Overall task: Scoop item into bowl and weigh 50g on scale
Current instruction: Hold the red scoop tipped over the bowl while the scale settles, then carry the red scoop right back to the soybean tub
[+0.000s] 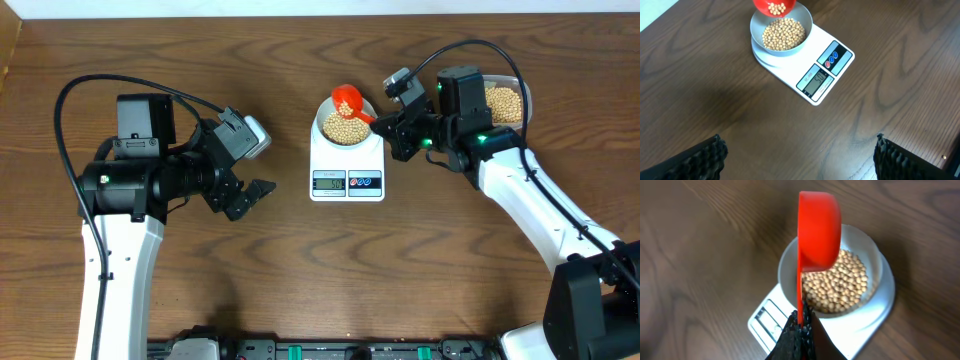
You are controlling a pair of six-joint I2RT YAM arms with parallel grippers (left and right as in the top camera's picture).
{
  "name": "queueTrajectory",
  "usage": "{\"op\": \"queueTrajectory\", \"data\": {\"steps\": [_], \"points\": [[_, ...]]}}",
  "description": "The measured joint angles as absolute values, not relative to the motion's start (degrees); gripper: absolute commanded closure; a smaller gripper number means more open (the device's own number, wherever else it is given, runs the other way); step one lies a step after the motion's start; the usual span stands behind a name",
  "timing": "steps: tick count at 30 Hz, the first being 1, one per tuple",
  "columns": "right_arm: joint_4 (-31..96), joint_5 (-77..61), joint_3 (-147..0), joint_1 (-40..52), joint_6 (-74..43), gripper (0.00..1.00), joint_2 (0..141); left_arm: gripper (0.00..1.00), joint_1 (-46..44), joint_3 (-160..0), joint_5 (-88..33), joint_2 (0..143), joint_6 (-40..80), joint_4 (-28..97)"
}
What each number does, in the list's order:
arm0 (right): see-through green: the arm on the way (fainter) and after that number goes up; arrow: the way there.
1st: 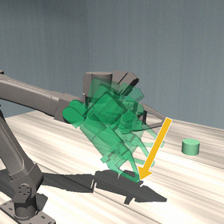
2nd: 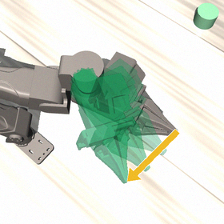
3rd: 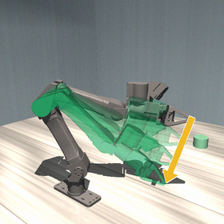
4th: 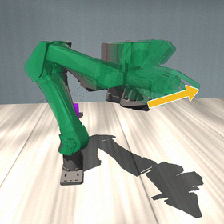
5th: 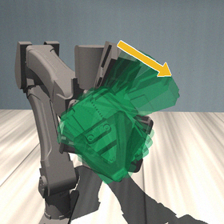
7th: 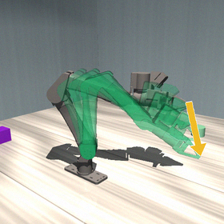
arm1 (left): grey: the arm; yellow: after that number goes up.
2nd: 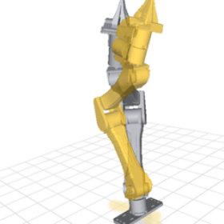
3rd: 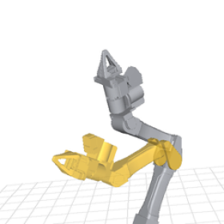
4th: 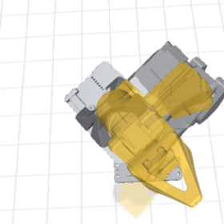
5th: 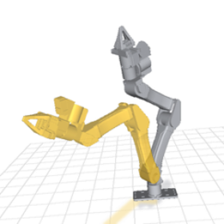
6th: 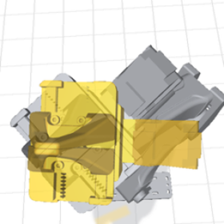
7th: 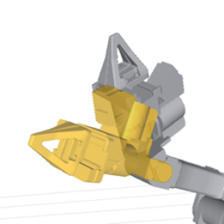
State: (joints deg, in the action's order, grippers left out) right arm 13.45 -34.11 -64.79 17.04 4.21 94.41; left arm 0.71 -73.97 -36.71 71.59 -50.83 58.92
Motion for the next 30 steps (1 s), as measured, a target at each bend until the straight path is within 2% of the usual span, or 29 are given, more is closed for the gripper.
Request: {"op": "queueTrajectory", "data": {"steps": [11, 20, 30], "points": [[12.2, -36.9, -64.8, 9.0, 0.6, 0.99, 94.4, 0.04, 0.7, -74.0, -36.7, 71.6, -50.8, 58.9], [15.7, -38.0, -64.8, -1.5, 0.9, 0.99, 90.0, 0.04, 0.7, -74.0, -36.7, 71.6, -50.8, 58.9], [26.2, -26.5, -64.8, -8.4, 5.1, 0.99, 85.7, 0.04, 0.7, -74.0, -36.7, 71.6, -50.8, 58.9]]}}
